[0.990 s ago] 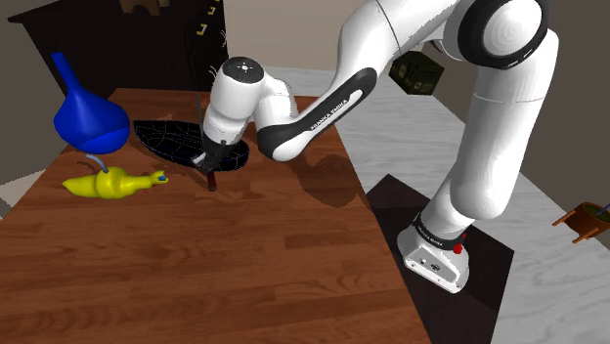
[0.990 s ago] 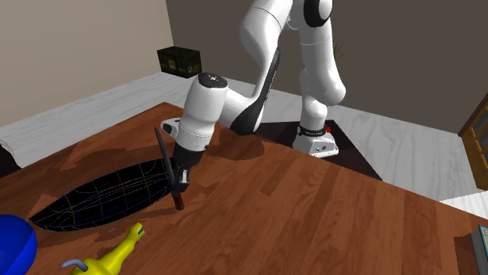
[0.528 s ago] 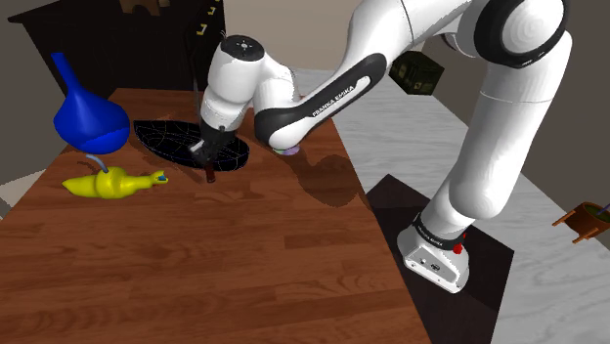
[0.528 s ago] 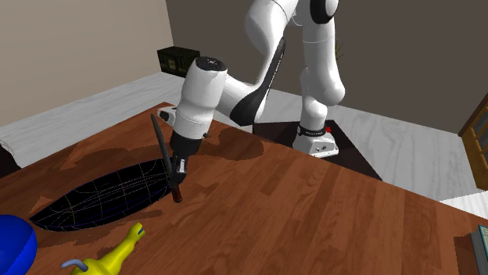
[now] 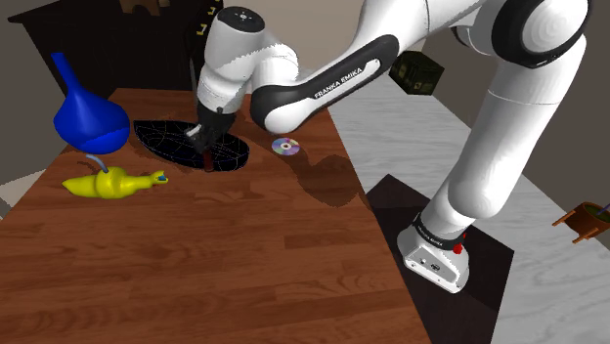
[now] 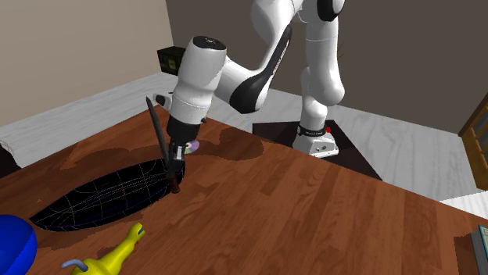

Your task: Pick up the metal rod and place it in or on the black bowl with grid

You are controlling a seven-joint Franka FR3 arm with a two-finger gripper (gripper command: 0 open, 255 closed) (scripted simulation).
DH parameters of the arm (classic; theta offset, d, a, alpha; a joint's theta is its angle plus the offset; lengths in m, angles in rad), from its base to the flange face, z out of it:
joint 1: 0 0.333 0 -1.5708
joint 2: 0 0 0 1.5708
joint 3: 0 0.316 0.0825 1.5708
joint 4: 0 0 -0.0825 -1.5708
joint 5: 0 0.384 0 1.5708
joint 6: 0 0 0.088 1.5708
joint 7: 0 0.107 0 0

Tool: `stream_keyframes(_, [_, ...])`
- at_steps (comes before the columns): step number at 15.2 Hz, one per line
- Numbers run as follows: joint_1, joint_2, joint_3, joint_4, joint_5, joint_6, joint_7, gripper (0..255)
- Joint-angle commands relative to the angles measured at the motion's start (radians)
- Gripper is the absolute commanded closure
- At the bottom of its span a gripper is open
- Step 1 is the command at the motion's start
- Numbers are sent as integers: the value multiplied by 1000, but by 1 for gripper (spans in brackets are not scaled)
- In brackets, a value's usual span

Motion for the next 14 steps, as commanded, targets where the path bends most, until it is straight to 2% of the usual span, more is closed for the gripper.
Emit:
stream_keyframes(1, [-4,-12,7,13,21,-22,-18,255])
stream_keyframes(14, [-22,-83,32,109,130,-164,-112,255])
